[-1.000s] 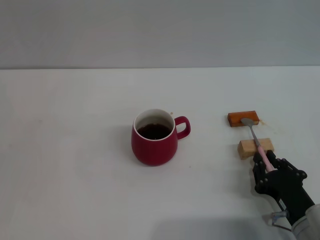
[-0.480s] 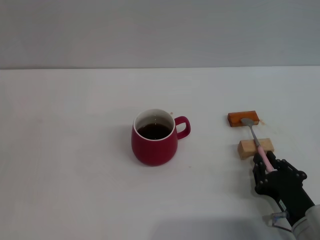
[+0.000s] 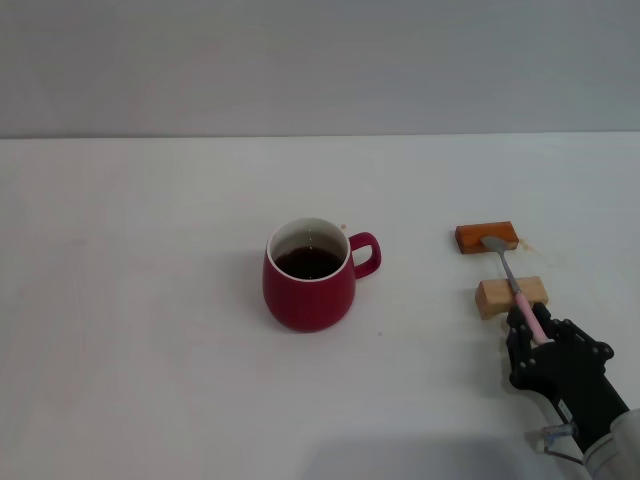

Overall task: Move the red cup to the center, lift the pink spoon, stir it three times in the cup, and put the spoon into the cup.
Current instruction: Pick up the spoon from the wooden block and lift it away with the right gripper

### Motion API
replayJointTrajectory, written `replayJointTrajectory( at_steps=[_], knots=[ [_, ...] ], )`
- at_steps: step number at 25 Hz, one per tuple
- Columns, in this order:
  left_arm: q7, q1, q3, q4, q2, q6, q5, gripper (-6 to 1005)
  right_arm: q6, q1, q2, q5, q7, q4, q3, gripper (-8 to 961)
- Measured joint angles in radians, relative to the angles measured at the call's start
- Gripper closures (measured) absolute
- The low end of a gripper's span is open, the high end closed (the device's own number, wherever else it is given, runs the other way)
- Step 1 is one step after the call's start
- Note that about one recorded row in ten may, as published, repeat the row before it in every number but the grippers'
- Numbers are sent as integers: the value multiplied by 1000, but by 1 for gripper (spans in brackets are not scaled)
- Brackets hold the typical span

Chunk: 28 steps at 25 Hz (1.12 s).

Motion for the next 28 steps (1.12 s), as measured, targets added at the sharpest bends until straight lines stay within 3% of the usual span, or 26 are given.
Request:
replayJointTrajectory(
  at_steps=[28],
  knots=[
    [0,5,-3,0,2,4,0,154,1,-5,0,0,0,-3,2,781]
  ],
)
